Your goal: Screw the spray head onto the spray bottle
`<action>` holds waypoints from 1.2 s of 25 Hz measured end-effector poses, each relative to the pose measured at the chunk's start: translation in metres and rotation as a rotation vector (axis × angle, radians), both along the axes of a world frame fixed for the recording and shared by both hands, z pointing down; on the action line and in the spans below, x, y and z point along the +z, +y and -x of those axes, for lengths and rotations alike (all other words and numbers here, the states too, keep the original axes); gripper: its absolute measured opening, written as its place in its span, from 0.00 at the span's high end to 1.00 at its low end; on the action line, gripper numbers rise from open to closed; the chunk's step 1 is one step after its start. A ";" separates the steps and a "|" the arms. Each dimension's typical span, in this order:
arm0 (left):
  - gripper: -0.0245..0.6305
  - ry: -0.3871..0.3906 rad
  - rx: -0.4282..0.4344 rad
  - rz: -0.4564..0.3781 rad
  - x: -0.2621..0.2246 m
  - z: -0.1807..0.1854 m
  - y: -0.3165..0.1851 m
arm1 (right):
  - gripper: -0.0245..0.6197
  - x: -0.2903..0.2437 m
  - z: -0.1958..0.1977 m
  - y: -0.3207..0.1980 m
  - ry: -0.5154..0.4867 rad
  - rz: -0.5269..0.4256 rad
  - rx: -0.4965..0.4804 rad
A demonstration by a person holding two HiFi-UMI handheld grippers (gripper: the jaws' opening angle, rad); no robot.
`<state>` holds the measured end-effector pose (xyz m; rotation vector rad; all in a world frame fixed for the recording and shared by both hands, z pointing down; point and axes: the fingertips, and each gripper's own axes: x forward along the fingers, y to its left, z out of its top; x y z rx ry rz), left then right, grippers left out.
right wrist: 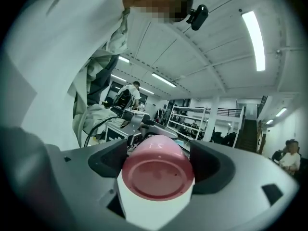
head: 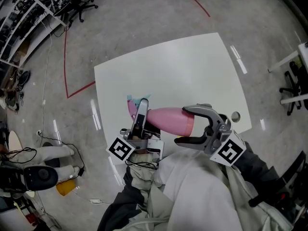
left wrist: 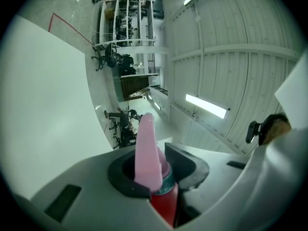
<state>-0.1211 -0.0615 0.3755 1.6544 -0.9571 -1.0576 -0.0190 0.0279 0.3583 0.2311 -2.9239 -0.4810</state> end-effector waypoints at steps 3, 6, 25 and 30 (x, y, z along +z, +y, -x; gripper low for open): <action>0.80 -0.062 -0.008 -0.037 -0.005 -0.003 0.002 | 0.37 0.008 -0.004 -0.004 0.000 0.107 0.018; 0.80 -0.106 -0.009 -0.111 -0.012 -0.006 0.008 | 0.37 0.002 -0.011 -0.016 -0.166 0.456 0.036; 0.80 0.094 -0.054 -0.001 0.003 0.008 0.001 | 0.37 -0.011 -0.023 -0.011 -0.120 0.171 0.045; 0.80 0.133 -0.033 0.019 0.005 0.003 0.001 | 0.37 0.001 -0.017 -0.011 -0.042 0.072 0.093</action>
